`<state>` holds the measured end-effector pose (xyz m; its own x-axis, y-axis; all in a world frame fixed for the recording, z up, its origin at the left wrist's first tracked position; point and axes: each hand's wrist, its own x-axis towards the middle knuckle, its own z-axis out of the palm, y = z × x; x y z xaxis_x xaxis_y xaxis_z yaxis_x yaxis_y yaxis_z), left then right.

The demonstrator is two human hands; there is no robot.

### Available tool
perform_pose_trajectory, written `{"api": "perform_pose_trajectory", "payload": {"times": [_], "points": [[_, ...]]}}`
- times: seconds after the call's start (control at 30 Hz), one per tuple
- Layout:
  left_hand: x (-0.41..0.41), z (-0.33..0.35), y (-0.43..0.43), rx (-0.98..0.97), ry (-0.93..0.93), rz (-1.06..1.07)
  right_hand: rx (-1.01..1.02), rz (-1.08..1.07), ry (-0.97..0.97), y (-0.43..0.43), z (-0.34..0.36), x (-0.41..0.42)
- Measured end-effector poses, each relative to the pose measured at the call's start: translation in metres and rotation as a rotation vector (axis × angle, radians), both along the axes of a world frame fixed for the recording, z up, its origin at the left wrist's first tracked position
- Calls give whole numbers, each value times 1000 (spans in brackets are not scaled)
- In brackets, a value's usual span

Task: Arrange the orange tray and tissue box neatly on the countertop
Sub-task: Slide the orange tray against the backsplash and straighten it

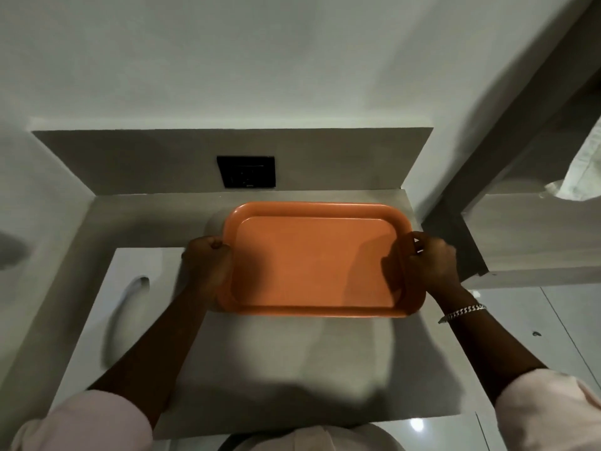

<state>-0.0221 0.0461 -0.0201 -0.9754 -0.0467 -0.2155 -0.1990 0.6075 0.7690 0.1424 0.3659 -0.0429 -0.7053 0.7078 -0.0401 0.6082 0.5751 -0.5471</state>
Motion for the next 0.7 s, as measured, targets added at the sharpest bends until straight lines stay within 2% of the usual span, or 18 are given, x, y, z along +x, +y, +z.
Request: {"api": "perform_pose_trajectory", "payload": {"times": [0.17,0.3,0.53,0.7], "points": [[-10,3,6,-54,-11,0,30,18,-23,10,-4,-27],[-10,4,6,-105,4,-77,33,34,-44,13,-9,-35],[-6,3,5,-106,8,-152,-11,18,-92,15,-19,-37],[1,-9,8,-286,176,-253,9,5,-5,0,-13,-27]]}}
